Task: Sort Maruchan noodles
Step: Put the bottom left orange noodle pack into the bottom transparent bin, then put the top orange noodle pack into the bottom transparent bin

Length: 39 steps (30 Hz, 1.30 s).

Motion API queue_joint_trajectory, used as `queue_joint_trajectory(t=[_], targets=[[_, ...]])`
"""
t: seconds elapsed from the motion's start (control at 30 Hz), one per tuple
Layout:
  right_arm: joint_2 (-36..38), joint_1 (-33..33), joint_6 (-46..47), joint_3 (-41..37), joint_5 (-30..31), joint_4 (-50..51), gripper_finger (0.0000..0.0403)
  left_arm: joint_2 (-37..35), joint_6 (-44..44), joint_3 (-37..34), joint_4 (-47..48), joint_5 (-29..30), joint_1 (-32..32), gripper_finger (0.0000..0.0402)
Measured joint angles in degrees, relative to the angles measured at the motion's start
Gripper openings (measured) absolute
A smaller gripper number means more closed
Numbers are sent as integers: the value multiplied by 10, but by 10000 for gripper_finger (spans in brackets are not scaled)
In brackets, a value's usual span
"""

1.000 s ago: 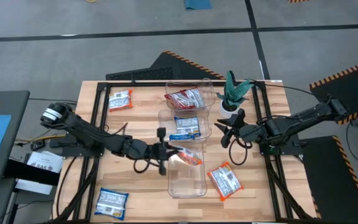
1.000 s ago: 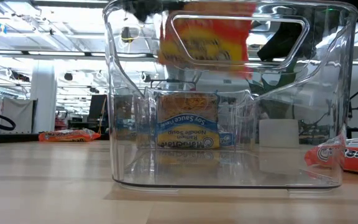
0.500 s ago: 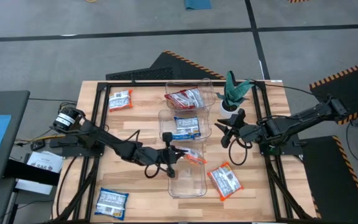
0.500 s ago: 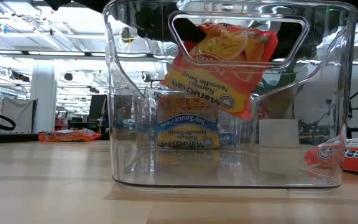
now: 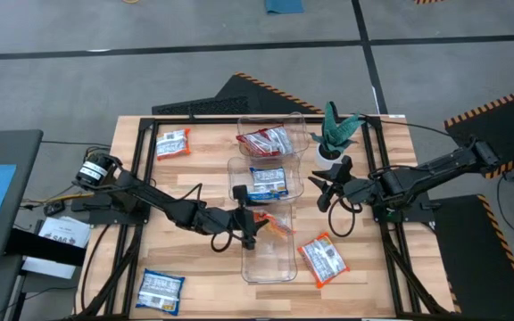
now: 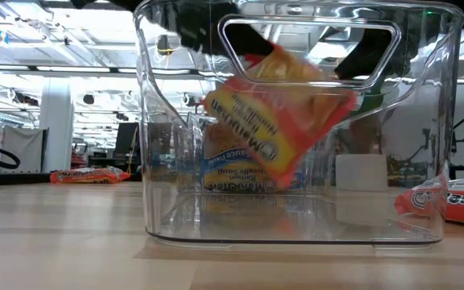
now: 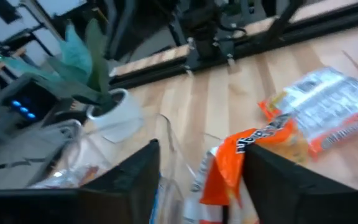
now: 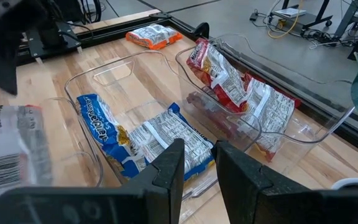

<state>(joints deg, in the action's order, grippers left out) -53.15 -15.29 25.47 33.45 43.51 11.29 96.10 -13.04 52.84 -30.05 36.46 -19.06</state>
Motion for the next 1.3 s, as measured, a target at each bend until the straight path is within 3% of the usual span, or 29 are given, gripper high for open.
queue_joint_trajectory(t=[0.13, 0.3, 0.53, 0.73, 1.0, 1.17, 1.3], targets=[[0, 0, 0, 0, 0, 0, 118, -5, -34, 38, 66, 13, -5, 250], [0, 0, 0, 0, 0, 2, 118, -40, -28, 83, 182, 27, -11, 273], [0, 0, 0, 0, 0, 3, 118, -99, 98, 66, 265, -67, -10, 274], [0, 1, 0, 0, 0, -1, 118, -90, 139, 32, 194, -140, 2, 275], [0, 1, -3, 0, 0, -3, 118, -88, 108, 24, 149, -107, 31, 275], [0, 1, -5, 0, 0, -2, 118, -88, 97, 24, 204, -52, 38, 275], [0, 1, -5, 0, 0, -2, 118, -98, 109, 24, 249, -59, 27, 274]])
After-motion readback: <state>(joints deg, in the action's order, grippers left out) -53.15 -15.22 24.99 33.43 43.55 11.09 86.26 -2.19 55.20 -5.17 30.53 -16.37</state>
